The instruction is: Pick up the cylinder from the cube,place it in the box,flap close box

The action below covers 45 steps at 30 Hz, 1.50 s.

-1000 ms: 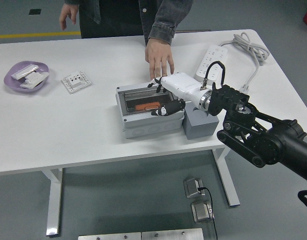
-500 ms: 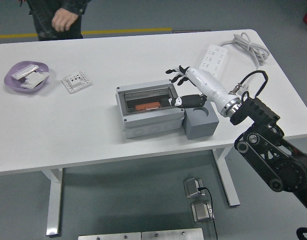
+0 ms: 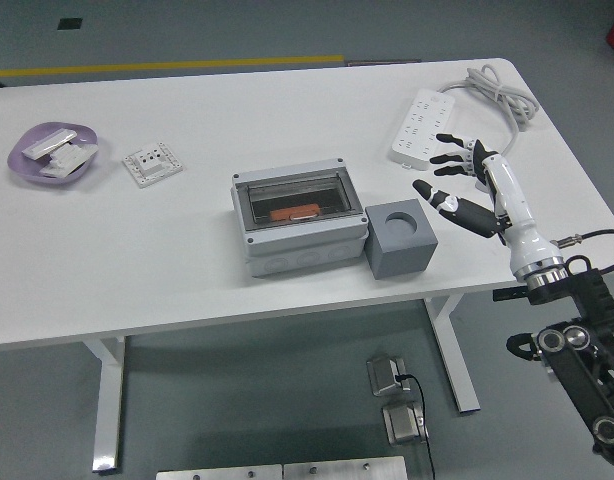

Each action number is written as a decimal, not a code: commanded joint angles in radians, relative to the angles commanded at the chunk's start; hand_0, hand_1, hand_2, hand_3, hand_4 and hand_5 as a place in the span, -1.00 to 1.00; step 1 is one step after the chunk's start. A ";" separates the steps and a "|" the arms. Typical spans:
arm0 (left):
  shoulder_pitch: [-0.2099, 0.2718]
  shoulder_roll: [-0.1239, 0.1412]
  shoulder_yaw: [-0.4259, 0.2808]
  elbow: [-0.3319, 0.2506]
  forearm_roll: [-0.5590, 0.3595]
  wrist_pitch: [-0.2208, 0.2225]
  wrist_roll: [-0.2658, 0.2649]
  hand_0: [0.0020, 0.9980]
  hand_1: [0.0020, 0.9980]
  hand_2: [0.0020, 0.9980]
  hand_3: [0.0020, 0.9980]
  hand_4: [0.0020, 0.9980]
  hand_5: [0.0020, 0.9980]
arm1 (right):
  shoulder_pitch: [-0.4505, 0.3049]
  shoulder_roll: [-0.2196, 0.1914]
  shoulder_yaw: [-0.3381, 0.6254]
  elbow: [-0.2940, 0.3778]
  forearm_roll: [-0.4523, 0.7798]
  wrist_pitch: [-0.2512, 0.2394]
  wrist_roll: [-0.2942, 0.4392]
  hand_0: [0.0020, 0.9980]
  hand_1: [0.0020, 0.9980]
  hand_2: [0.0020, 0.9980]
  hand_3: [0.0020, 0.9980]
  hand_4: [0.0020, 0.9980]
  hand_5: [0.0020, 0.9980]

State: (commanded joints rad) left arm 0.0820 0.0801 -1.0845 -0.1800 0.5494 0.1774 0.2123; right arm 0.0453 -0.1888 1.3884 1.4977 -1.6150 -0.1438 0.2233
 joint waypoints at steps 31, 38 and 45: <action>-0.039 0.054 0.015 0.000 0.020 -0.005 0.012 0.31 0.29 0.15 0.34 0.34 -0.60 | -0.118 -0.016 0.329 0.044 0.115 -0.033 0.072 0.37 0.21 0.30 0.56 0.88 0.01; -0.040 0.058 -0.020 0.000 0.052 -0.002 0.015 0.31 0.29 0.15 0.34 0.34 -0.60 | -0.116 -0.009 0.341 0.049 0.113 -0.033 0.076 0.37 0.21 0.29 0.55 0.88 0.01; -0.029 0.056 -0.030 0.000 0.059 0.002 0.021 0.31 0.29 0.15 0.34 0.34 -0.59 | -0.109 -0.005 0.339 0.049 0.114 -0.032 0.078 0.38 0.20 0.29 0.54 0.88 0.02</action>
State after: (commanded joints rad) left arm 0.0532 0.1364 -1.1144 -0.1800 0.6083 0.1791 0.2331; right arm -0.0638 -0.1942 1.7272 1.5467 -1.5011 -0.1757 0.3014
